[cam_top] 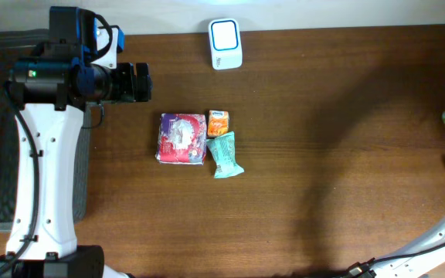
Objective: Scan the item barcode
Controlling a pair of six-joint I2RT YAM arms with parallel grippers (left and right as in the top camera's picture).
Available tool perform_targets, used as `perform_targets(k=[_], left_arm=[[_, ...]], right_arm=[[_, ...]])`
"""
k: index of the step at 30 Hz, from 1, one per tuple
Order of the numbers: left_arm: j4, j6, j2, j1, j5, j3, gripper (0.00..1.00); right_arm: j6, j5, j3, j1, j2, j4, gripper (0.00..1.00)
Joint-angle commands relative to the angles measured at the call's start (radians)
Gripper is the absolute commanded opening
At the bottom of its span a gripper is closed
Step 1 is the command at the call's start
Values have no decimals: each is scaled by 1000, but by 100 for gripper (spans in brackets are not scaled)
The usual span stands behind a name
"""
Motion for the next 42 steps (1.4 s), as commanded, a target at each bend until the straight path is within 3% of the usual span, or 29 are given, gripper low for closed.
perform_targets(k=[1,4,11,12,14,15,19,21,25,28,30,33,37,42], left_arm=[[2,9,-16,3,10,1,99],[1,9,-16,3,10,1,99],[2,9,-16,3,10,1,99],[2,9,-16,3,10,1,99],[2,9,-16,3,10,1,99],[2,9,-16,3,10,1,99],[2,9,-16,3,10,1,99],[1,9,-16,3,10,1,99],[2,9,-16,3,10,1,99],[2,9,-16,3,10,1,99],[2,9,-16,3,10,1,99],[1,9,-16,3,10,1,99],[2,9,-16,3,10,1,99],[1,9,-16,3,10,1,99]], right_arm=[[-102,-192,8,23,-3,-6,33],[-119,-352,9,45,-41,-42,34],[-141,-368,9,168,-344,-179,48],[-142,-368,9,211,-387,-203,56],[-229,-399,9,321,-436,-255,92],[-266,-401,9,380,-439,-290,94],[-465,-393,6,723,-373,-425,94],[-467,-394,6,863,-325,-431,99],[-467,-472,6,1103,-177,-414,99],[-467,-555,6,1217,-64,-352,93],[-467,-554,6,1261,-8,-341,86],[-478,-555,6,1273,56,-341,86],[-632,-703,3,1247,84,-342,86],[-628,-718,-133,1241,85,-274,86]])
